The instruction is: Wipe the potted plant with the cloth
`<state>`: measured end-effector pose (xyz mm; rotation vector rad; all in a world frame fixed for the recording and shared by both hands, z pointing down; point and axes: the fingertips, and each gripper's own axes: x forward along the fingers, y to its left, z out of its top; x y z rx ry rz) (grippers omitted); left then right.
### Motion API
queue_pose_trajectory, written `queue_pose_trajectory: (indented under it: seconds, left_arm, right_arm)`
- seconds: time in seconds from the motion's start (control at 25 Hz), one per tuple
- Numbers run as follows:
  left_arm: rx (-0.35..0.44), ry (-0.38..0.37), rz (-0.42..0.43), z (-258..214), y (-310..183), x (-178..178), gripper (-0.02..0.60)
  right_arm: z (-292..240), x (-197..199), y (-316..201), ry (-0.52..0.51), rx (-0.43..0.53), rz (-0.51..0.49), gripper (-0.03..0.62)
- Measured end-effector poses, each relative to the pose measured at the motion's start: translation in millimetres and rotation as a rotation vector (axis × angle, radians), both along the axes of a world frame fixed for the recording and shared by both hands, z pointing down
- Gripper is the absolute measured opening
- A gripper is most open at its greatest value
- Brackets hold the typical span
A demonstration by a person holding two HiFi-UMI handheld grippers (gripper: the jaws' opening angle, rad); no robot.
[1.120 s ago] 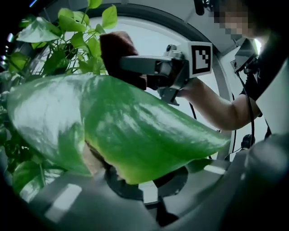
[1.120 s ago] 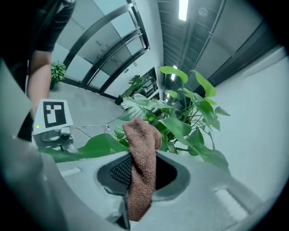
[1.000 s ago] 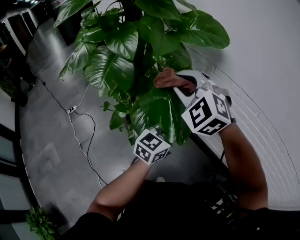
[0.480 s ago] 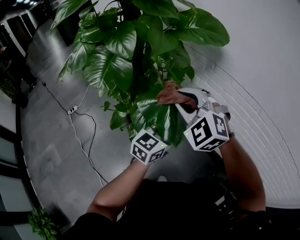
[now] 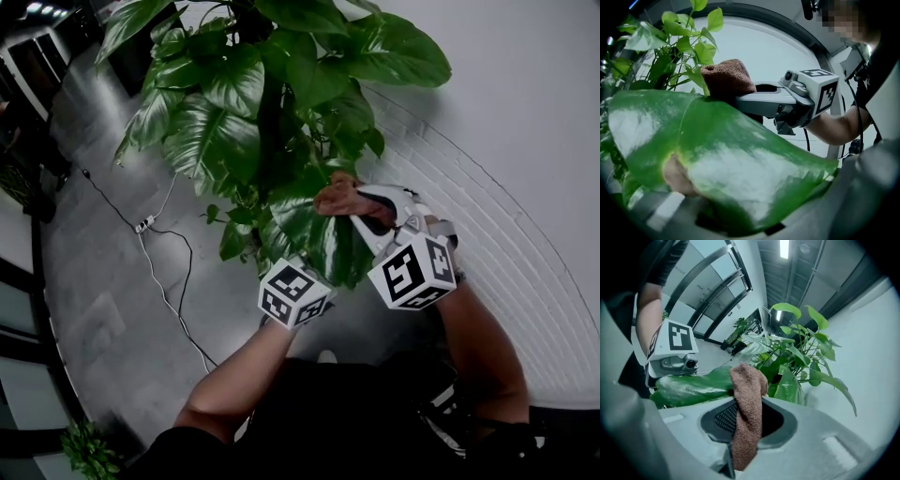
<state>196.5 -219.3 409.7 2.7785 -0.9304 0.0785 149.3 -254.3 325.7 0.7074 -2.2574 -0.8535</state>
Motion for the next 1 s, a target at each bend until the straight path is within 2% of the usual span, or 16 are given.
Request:
queue_pose_trajectory:
  seconds: [1.0]
  left_arm:
    - [-0.010, -0.005, 0.008, 3.5, 7.3, 0.4, 0.017]
  right_arm:
    - [31.6, 14.3, 41.0, 0.032, -0.030, -0.008, 0.068]
